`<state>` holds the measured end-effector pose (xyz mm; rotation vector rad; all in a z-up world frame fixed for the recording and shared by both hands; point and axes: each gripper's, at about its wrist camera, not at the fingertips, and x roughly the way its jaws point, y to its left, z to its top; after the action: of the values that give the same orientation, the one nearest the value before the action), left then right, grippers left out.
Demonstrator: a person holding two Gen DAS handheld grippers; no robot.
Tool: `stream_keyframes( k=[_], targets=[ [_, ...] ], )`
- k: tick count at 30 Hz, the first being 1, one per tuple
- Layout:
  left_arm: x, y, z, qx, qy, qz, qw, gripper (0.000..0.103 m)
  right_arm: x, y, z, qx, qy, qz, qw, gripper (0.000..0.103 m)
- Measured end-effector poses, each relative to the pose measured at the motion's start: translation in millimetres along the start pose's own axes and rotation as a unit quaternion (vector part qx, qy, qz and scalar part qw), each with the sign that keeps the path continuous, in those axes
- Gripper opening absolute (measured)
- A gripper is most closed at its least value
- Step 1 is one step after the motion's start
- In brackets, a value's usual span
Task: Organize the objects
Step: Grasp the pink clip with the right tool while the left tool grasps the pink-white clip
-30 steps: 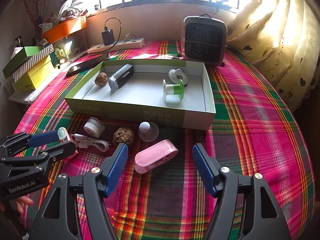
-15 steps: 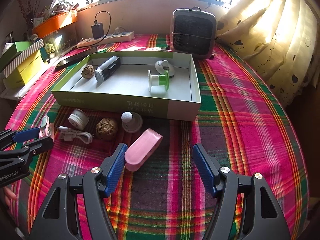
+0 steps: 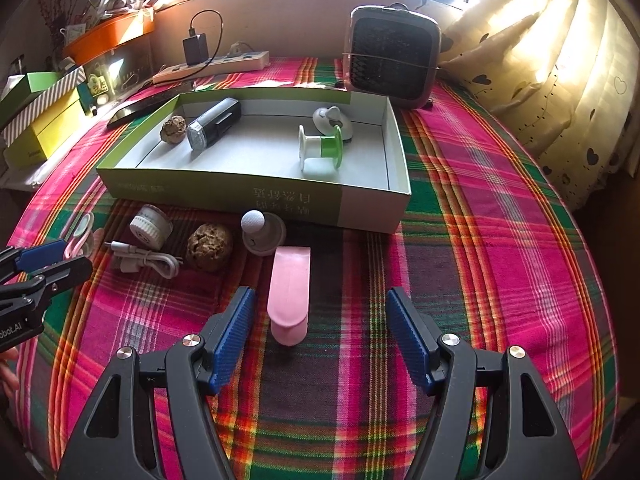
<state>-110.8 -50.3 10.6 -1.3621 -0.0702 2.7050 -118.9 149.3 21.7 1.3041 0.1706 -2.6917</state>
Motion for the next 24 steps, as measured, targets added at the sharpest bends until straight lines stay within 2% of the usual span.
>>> stream_keyframes(
  k=[15,18,20,24],
  targets=[
    [7,8,9,0.001,-0.009,-0.009,0.9999,0.053,6,-5,6,0.01,0.002,0.014,1.0,0.068],
    [8,10,10,-0.003,-0.009,-0.009,0.9999,0.052,5,-5,6,0.01,-0.002,0.018,1.0,0.059],
    [7,11,10,-0.007,-0.009,-0.008,0.9999,0.048,4,-5,5,0.01,-0.003,0.017,1.0,0.051],
    [6,16,10,-0.021,-0.011,-0.009,0.9997,0.042,3,-4,5,0.006,-0.006,0.022,1.0,0.041]
  ],
)
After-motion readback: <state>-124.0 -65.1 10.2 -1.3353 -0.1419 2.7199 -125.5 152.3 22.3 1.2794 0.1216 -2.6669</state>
